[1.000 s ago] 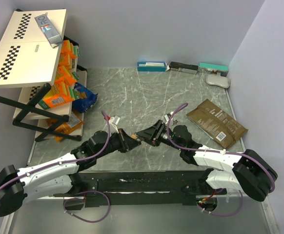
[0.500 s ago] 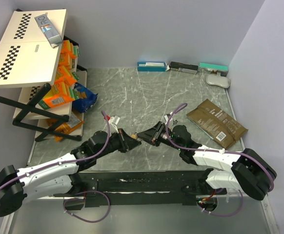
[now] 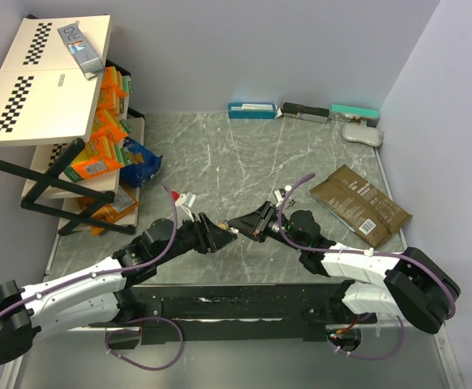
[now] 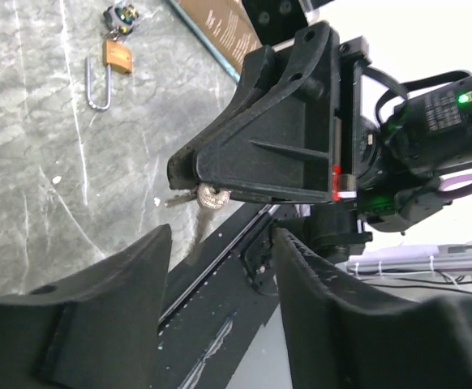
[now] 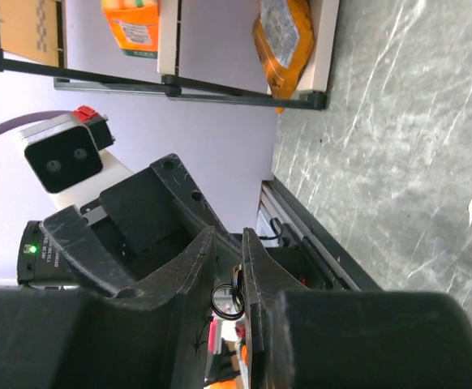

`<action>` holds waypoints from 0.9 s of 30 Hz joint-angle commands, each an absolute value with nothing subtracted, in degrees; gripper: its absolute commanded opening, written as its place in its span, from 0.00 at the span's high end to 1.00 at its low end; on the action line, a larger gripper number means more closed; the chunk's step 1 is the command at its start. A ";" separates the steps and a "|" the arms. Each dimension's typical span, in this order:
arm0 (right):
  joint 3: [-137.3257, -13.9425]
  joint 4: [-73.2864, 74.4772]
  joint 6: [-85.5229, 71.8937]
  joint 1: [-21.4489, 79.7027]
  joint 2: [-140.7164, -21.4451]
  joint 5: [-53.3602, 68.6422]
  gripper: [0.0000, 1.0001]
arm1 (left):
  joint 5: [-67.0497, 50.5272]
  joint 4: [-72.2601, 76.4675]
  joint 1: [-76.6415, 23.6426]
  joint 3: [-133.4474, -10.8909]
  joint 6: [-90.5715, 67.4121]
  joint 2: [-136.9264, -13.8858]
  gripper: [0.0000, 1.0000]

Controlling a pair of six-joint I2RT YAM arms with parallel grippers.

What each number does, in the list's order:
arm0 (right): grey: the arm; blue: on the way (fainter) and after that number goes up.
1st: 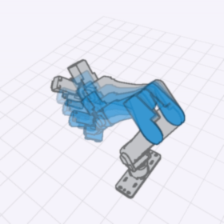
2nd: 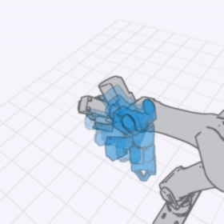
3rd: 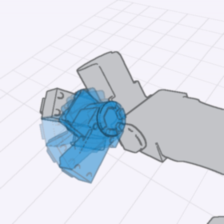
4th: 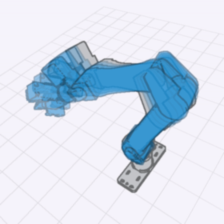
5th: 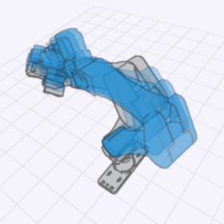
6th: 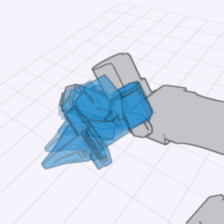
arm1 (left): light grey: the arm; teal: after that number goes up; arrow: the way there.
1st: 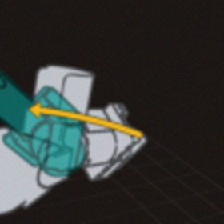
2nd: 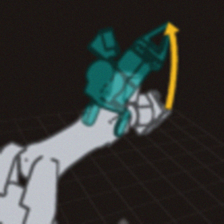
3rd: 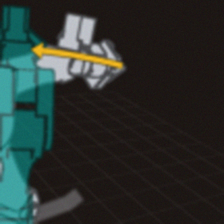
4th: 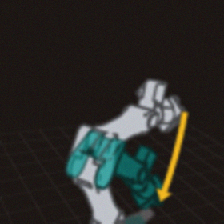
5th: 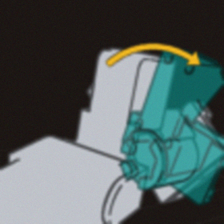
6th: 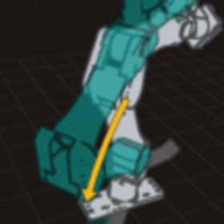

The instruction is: Unlock with the key

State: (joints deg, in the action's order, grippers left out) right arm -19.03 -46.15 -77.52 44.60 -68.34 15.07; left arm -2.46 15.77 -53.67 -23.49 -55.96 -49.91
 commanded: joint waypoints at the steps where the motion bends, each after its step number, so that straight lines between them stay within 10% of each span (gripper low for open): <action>1: -17.93 -51.15 -75.41 44.91 -65.74 12.57 1.00 | -0.79 16.08 -53.88 -24.78 -53.79 -46.59 0.39; 8: -16.88 -51.67 -73.04 44.83 -63.64 12.48 1.00 | 1.41 15.46 -53.70 -24.35 -53.18 -44.56 0.28; 27: -16.96 -52.48 -69.96 43.59 -57.40 20.74 1.00 | -14.41 29.00 -48.43 -21.09 -55.19 -45.88 0.50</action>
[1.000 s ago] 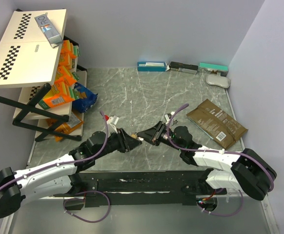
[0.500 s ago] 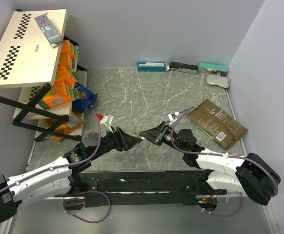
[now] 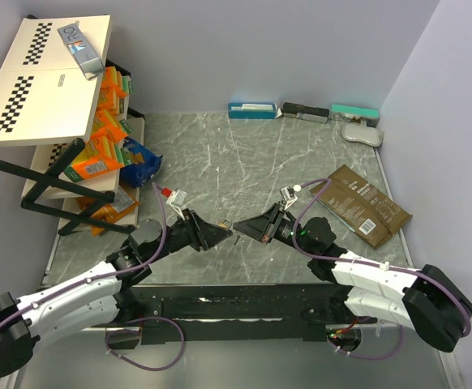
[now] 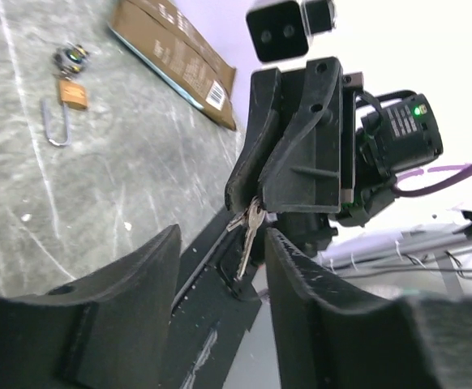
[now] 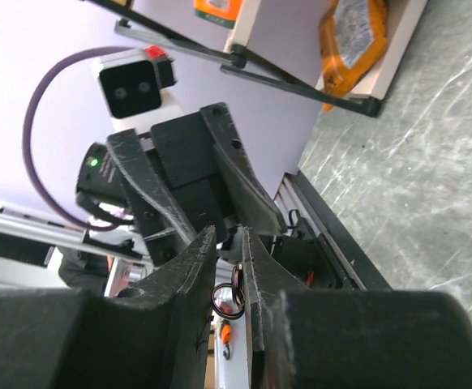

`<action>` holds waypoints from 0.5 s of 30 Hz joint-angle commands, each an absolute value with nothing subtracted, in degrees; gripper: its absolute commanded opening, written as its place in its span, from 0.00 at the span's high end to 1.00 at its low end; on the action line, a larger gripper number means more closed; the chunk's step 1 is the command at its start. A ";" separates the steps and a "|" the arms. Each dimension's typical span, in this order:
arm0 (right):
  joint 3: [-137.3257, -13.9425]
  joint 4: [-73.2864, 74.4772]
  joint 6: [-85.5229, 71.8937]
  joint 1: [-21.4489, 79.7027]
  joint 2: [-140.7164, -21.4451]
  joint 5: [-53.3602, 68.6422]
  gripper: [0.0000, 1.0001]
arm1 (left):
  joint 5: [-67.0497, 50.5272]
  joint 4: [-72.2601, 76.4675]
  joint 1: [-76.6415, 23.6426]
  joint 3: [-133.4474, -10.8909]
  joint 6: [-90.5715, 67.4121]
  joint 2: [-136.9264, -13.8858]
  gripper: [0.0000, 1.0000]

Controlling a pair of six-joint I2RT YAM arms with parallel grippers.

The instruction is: Unlock with the key

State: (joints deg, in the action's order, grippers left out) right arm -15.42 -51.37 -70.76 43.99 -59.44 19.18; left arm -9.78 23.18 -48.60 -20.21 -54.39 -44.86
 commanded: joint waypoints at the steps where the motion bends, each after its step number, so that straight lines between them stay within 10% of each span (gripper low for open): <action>1: -17.05 -51.95 -69.87 43.59 -56.96 20.83 1.00 | -14.68 29.96 -48.34 -21.01 -55.46 -46.31 0.51; 15: -17.40 -53.88 -71.10 43.51 -58.45 22.85 1.00 | -18.02 34.45 -48.43 -20.74 -57.39 -49.75 0.60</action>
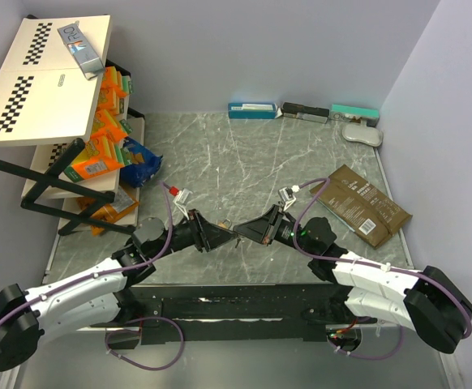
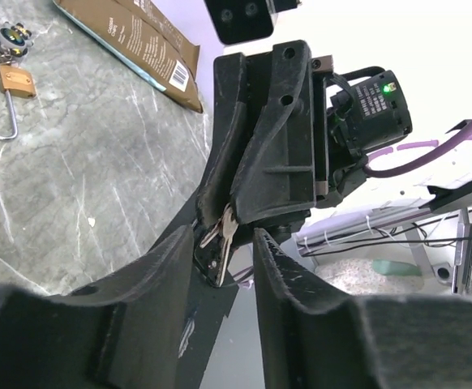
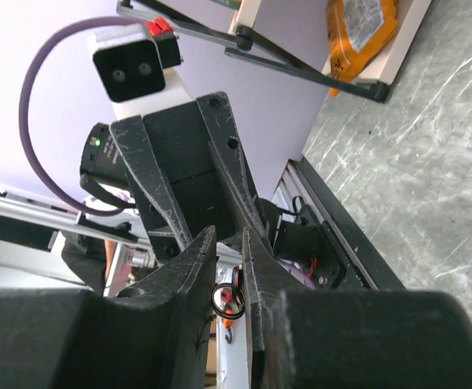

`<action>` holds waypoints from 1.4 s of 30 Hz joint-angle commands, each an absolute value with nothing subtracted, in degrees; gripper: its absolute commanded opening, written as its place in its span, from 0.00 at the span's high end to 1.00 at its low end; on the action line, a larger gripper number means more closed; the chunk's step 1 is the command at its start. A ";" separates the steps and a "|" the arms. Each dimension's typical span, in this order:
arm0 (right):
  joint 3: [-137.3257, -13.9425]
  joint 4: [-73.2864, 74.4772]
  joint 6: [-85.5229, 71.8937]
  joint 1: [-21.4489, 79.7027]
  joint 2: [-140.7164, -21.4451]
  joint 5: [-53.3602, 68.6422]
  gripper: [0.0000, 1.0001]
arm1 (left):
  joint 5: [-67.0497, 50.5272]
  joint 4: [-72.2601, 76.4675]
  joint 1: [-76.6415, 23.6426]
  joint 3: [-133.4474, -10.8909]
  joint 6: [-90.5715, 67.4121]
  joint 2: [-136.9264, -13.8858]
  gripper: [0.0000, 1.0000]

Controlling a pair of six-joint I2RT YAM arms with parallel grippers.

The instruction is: Unlock with the key

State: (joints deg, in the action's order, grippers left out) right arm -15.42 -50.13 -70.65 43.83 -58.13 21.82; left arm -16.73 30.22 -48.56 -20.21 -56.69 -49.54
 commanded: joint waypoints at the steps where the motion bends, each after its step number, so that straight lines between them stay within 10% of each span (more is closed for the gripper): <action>1: -17.40 -53.96 -71.02 43.51 -58.62 23.03 1.00 | -17.58 34.45 -48.43 -20.74 -57.48 -49.66 0.64; 19: -17.49 -54.14 -70.93 43.51 -59.41 23.47 1.00 | -15.82 35.15 -48.34 -19.86 -57.83 -48.78 0.99; 29: -17.93 -51.59 -66.89 43.51 -59.06 23.73 1.00 | -15.73 32.71 -48.34 -19.16 -55.73 -47.46 0.99; 42: -17.14 -58.27 -63.02 42.98 -63.54 34.10 0.66 | -21.53 24.52 -45.00 -22.15 -51.68 -46.67 0.99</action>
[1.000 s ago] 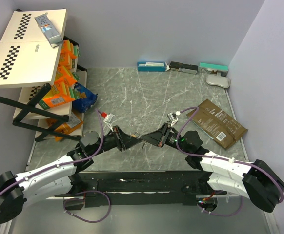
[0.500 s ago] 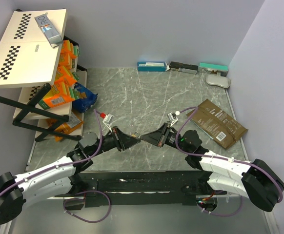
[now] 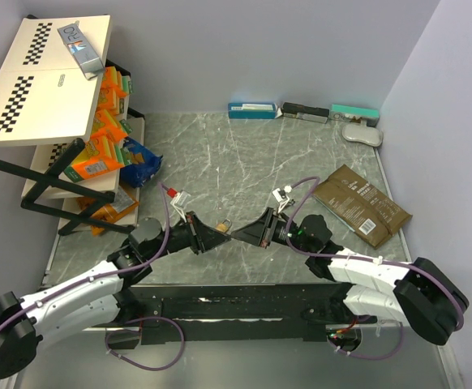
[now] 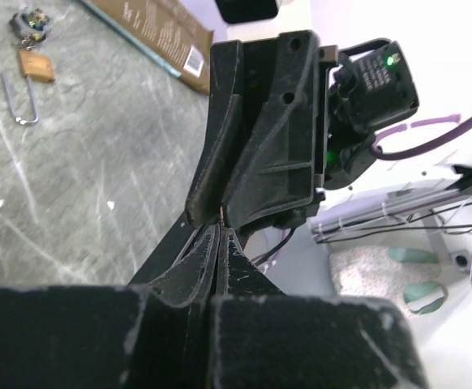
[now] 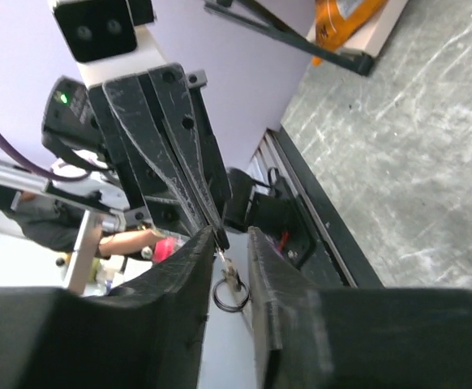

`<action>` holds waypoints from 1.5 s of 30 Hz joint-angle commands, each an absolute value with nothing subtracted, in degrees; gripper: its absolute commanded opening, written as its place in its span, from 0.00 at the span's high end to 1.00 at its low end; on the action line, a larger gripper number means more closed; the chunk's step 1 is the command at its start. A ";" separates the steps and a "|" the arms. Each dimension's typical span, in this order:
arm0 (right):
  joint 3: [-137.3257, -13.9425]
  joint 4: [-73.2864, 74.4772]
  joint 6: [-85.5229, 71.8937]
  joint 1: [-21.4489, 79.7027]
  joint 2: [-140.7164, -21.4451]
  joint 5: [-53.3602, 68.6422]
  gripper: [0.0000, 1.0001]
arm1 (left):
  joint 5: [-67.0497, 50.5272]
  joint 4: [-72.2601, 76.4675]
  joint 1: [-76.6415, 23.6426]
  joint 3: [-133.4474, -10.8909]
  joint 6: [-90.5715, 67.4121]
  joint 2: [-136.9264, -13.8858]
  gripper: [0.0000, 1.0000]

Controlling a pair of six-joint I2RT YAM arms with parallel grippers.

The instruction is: Unlock with the key

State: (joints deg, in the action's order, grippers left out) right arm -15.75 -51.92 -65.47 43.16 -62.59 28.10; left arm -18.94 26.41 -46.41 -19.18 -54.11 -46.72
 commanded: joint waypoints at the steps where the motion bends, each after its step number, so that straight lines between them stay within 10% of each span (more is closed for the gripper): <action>1: -17.05 -59.14 -62.84 43.07 -63.72 34.71 0.65 | -21.97 24.17 -44.56 -22.32 -51.59 -46.84 0.99; 13: -17.75 -52.12 -56.16 43.07 -61.26 36.56 0.54 | -28.39 21.62 -42.63 -24.70 -49.31 -48.43 0.99; 32: -17.66 -52.13 -53.97 42.98 -63.72 36.30 1.00 | -30.23 19.69 -42.54 -26.89 -45.88 -48.87 0.99; 36: -18.37 -47.64 -51.24 42.98 -61.80 37.00 0.59 | -30.85 17.41 -42.54 -28.56 -43.87 -50.01 0.99; 45: -18.10 -42.90 -47.99 41.48 -55.99 39.72 0.27 | -36.20 4.41 -42.45 -33.39 -33.68 -50.89 0.99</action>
